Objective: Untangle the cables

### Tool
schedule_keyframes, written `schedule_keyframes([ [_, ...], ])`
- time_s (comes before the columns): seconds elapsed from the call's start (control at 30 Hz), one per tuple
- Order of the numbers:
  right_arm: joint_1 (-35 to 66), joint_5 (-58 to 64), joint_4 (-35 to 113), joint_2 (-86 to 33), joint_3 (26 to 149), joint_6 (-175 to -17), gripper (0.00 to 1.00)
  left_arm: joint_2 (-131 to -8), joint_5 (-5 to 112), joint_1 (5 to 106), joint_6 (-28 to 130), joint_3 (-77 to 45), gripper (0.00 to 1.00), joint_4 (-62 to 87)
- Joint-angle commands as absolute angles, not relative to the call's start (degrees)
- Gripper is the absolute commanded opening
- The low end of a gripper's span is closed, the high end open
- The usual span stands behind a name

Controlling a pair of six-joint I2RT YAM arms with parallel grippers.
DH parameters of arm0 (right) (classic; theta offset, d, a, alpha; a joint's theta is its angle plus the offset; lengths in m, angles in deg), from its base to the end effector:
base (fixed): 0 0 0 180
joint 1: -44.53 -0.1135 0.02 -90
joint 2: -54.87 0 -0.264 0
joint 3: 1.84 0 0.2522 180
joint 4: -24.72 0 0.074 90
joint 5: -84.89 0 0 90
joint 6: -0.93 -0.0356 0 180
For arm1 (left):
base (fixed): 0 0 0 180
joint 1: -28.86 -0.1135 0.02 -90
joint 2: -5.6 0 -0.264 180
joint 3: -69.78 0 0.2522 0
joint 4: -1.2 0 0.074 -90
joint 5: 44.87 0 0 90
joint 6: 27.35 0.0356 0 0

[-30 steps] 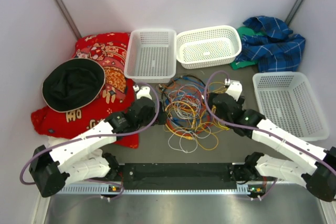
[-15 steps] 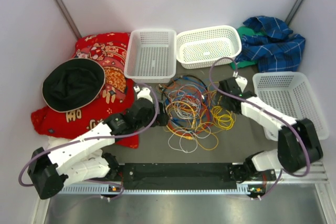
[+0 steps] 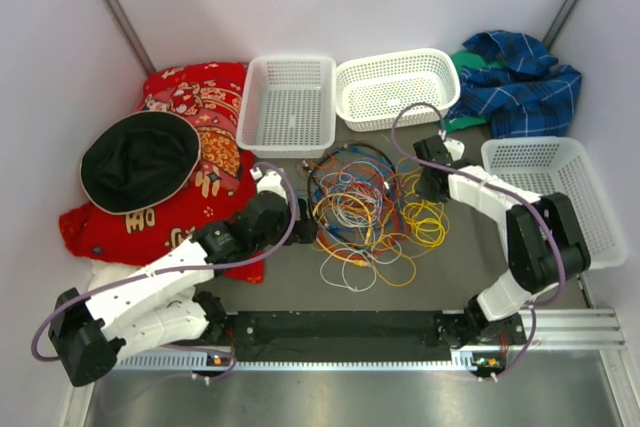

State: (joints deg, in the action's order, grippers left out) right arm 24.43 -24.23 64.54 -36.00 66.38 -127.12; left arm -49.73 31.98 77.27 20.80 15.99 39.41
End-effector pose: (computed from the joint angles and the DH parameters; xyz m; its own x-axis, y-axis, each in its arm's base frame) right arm 0.2918 0.0944 0.1849 -0.7683 0.3390 -0.5430 0.3695 0.9275 0.0562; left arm 0.1425 -0.1483 0.2544 -0.7246 -0.1623 -0.6698 0.1728 0.8980 -0.4046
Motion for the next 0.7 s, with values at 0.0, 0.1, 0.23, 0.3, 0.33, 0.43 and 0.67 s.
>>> schedule_keyframes([
  [0.0,24.67,-25.25,65.63,-25.77,70.28,-125.28,0.00,-48.02,30.80,77.20,21.51,15.68,0.99,38.17],
  [0.1,21.87,-23.14,68.35,-14.36,72.04,-124.68,0.00,-47.58,29.31,77.12,22.74,14.10,0.99,38.96],
  [0.23,14.05,-22.26,71.78,-3.52,78.53,-121.34,0.00,-46.35,27.11,77.12,24.67,11.30,0.99,38.17],
  [0.3,10.89,-21.20,75.20,-1.56,83.63,-120.37,0.00,-45.29,27.20,77.12,26.08,10.59,0.99,35.55],
  [0.33,10.70,-20.41,76.61,-0.77,86.86,-120.54,0.00,-44.85,27.46,77.12,26.69,10.50,0.99,34.05],
  [0.43,10.61,-17.16,81.53,-0.41,91.45,-121.76,0.00,-42.83,32.11,77.12,30.38,11.37,0.99,24.58],
  [0.67,10.52,-11.63,82.77,1.52,93.84,-126.51,0.00,-41.59,40.11,77.12,37.50,16.37,0.99,-3.19],
])
